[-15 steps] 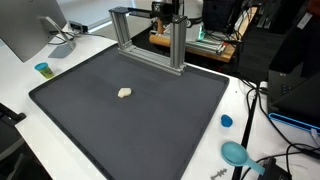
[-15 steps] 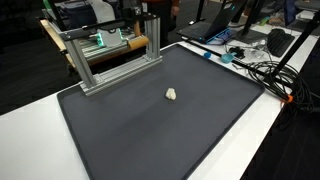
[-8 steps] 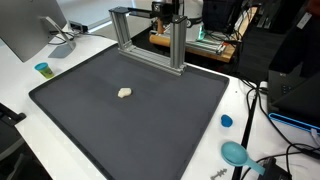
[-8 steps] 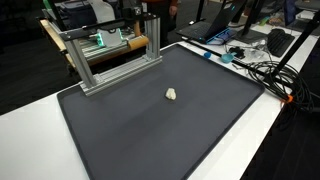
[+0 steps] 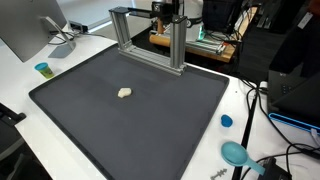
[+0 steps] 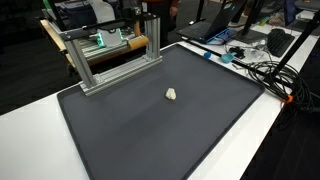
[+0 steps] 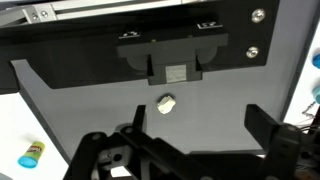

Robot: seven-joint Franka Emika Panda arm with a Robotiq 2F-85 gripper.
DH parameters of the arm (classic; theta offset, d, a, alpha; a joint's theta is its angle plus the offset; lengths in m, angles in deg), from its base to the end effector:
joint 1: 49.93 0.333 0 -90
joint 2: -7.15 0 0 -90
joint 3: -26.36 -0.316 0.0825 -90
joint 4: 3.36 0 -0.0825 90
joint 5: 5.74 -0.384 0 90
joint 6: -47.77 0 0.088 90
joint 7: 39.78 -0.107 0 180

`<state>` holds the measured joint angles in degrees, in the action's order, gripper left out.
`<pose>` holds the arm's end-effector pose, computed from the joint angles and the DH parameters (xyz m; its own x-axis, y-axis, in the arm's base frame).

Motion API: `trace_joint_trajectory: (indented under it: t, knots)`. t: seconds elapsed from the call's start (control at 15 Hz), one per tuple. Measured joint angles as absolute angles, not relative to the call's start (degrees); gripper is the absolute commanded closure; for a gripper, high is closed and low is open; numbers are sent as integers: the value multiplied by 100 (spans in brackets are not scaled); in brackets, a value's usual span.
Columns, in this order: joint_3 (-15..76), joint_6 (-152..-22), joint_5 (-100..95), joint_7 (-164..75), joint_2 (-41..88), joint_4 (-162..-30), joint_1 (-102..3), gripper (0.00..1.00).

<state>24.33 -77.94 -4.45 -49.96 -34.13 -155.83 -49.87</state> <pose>0.3532 0.0124 0.4814 0.9583 -0.1314 0.2538 -0.1357 -0.9907 -0.0005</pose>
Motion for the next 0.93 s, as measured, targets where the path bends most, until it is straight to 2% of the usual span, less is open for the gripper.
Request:
trace_joint_trajectory:
  t: [0.4, 0.93]
  knots:
    - [2380, -7041, -291, -4943, -3417, -15629, -5238, 0]
    - [2351, -7127, -292, -4940, -3394, -15638, -5210, 0]
